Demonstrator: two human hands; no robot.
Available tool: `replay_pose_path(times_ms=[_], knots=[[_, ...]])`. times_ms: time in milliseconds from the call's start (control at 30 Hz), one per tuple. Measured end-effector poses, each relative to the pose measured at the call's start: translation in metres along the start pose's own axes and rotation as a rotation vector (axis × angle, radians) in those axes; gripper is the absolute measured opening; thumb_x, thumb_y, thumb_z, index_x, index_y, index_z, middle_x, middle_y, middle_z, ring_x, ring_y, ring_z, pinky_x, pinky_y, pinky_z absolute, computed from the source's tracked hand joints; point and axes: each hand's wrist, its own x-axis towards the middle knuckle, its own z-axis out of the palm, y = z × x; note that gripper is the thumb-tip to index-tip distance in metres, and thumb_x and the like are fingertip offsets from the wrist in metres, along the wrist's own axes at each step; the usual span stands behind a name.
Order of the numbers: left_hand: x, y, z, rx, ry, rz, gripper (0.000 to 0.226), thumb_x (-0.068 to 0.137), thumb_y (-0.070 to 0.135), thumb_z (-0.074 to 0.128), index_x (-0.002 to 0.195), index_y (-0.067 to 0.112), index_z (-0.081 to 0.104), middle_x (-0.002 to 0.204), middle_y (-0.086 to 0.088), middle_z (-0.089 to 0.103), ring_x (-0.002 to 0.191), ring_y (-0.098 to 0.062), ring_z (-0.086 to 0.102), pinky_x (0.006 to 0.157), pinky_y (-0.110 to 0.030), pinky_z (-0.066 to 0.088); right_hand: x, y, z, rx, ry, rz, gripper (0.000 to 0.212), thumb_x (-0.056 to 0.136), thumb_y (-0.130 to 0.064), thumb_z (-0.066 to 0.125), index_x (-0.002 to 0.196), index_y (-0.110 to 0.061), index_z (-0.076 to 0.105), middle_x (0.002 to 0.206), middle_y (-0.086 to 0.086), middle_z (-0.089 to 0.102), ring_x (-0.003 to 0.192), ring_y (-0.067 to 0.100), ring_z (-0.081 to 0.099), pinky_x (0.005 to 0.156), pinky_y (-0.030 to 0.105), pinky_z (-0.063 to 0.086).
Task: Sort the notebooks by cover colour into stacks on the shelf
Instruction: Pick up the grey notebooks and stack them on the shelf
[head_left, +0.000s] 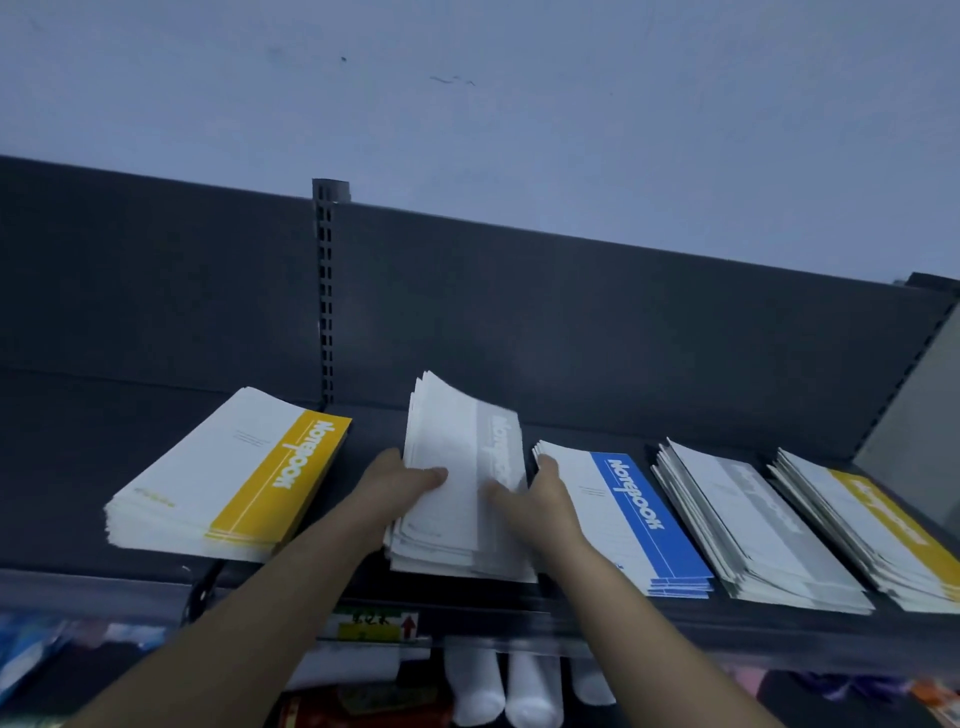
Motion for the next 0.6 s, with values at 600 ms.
replay_pose_path(times_ms=[600], knots=[[-0.011,0.015,-0.02,-0.179,-0.18,0.491,0.091,0.051,0.045,0.088,0.13,0.018,0.052,0.117,-0.002,0.069,0.108,-0.019,0.066,0.081,-0.029,0.053,-0.01,-0.025,0.003,0.617,-0.025,-0.323,0.083,0.069,-0.018,0.086,0.135,-0.021,0.035,0.12,-0.003,0.061,0.108,0.012,0.061,0.083,0.027,0.055]])
